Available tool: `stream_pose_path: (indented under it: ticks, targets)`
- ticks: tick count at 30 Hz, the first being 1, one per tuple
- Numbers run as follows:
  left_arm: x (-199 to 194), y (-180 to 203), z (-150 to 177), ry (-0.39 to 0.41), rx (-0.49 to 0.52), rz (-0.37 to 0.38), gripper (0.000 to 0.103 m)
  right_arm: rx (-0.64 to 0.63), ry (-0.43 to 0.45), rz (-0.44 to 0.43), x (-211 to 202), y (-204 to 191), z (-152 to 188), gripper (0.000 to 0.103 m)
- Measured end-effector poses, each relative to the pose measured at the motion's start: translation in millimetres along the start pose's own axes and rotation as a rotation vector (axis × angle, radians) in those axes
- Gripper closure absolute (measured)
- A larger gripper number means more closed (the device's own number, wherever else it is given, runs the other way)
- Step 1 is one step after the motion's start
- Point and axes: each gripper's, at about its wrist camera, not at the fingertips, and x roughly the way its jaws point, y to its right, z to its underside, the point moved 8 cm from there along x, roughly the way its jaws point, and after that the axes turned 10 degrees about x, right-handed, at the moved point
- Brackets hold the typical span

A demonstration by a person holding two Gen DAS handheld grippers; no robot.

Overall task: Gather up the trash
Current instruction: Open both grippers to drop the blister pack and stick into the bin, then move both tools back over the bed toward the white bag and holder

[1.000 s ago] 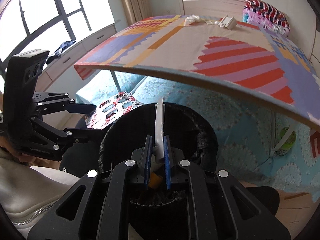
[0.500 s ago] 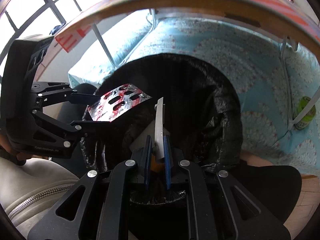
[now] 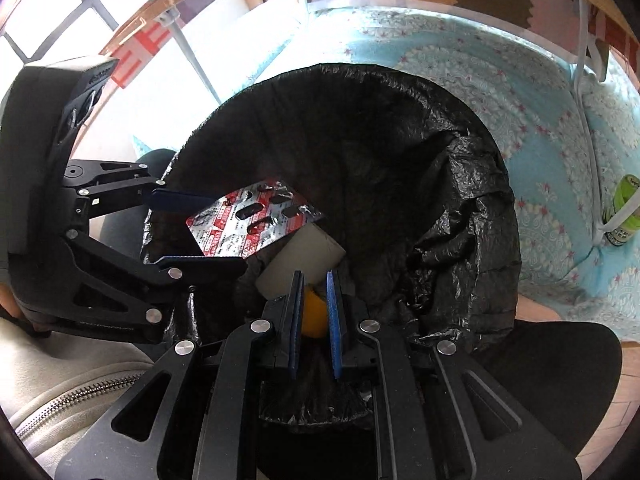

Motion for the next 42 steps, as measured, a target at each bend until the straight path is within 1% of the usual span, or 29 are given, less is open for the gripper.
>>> stream_pose_path:
  ticks: [4, 5, 6, 18, 23, 33, 36, 42]
  targets:
    - [0, 0, 2, -0.006, -0.013, 0.008, 0.042, 0.015, 0.007, -0.006, -1, 3, -1, 0.091]
    - [0, 0, 2, -0.007, -0.016, 0.009, 0.038, 0.017, 0.010, -0.006, -2, 3, -1, 0.091]
    - [-2, -1, 2, -0.005, -0.021, 0.006, 0.038, 0.018, 0.013, -0.007, -3, 3, -1, 0.091]
    - [-29, -3, -1, 0.061, -0.031, -0.015, 0.038, 0.010, 0.044, -0.004, -15, -1, 0, 0.091]
    - [-44, -2, -9, 0.113, -0.022, -0.024, 0.038, 0.004, 0.063, -0.001, -22, -3, -3, 0.091]
    - [-100, -4, -30, 0.242, 0.012, -0.071, 0.038, -0.013, 0.125, -0.003, -47, -8, -15, 0.090]
    - [-119, -5, -39, 0.283, 0.024, -0.090, 0.038, -0.006, 0.140, -0.028, -56, -11, -20, 0.090]
    - [-149, -8, -56, 0.351, 0.046, -0.121, 0.038, -0.034, 0.189, -0.021, -75, -19, -33, 0.090]
